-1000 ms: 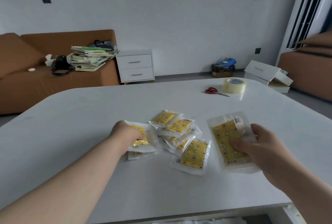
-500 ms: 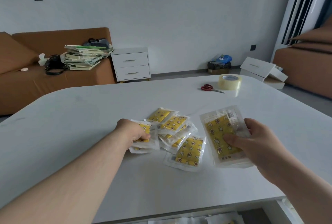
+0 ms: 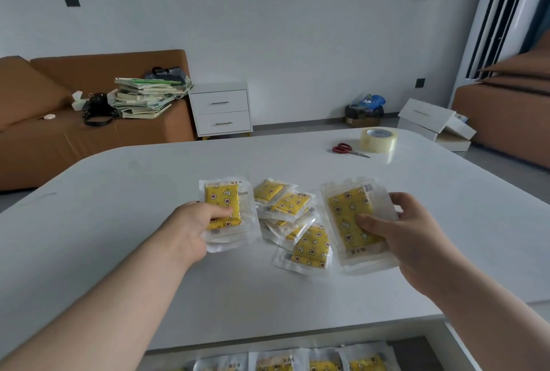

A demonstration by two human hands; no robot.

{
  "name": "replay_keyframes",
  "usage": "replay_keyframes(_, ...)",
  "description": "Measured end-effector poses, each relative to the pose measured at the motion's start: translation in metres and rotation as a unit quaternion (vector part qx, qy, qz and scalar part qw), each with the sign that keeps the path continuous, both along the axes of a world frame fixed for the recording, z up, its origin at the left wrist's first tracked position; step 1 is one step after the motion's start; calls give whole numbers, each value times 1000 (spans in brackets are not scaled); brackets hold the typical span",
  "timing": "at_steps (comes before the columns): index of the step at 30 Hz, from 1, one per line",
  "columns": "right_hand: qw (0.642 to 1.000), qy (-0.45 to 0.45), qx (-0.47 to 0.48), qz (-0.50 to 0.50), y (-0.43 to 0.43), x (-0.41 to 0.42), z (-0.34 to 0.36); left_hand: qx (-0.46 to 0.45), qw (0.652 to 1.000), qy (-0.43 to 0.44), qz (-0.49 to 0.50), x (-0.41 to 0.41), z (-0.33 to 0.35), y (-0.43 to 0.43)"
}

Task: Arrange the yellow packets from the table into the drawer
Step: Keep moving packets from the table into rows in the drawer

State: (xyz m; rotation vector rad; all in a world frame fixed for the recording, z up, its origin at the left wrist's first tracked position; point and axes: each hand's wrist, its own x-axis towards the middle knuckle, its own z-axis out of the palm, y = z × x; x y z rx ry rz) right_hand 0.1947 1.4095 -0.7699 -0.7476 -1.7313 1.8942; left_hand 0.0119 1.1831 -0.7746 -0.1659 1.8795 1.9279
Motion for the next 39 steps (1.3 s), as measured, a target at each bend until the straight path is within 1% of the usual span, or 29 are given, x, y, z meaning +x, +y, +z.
replay_keyframes(3,988,-2,-142,52,-11,7,4,97,994,-49,4,24,12,-21)
replay_keyframes(5,966,-5,-248,77,-19,12,10,156,985,-68,-6,43,21,-37)
replay_keyframes(6,956,-3,-283,77,-25,15,13,173,982,-71,-9,53,24,-45)
replay_keyframes(8,946,6,-316,73,-38,19,24,201,978,-58,-11,71,30,-61)
replay_keyframes(11,939,7,-336,76,-65,30,43,247,968,-41,2,101,39,-89)
replay_keyframes(14,931,12,-355,88,-96,41,58,245,968,-35,37,127,41,-115)
replay_keyframes(17,927,3,-365,91,-127,52,50,203,977,-24,55,147,33,-136)
replay_keyframes(20,928,-27,-356,102,-150,60,25,161,984,-32,69,163,20,-156)
replay_keyframes(23,937,-59,-316,135,-163,62,10,117,990,-35,71,175,11,-174)
replay_keyframes(27,949,-71,-244,185,-164,59,-1,37,997,-15,72,170,1,-195)
replay_keyframes(30,957,-101,-180,202,-162,60,-11,-67,997,3,40,166,-11,-210)
replay_keyframes(32,958,-120,-135,222,-163,59,-15,-141,990,16,-10,164,-18,-218)
replay_keyframes(34,952,-145,-98,252,-165,57,-19,-205,977,22,-61,162,-25,-225)
replay_keyframes(36,945,-169,-65,273,-170,53,-25,-259,960,29,-102,158,-31,-231)
replay_keyframes(39,939,-201,-24,278,-175,47,-36,-326,932,36,-152,148,-40,-239)
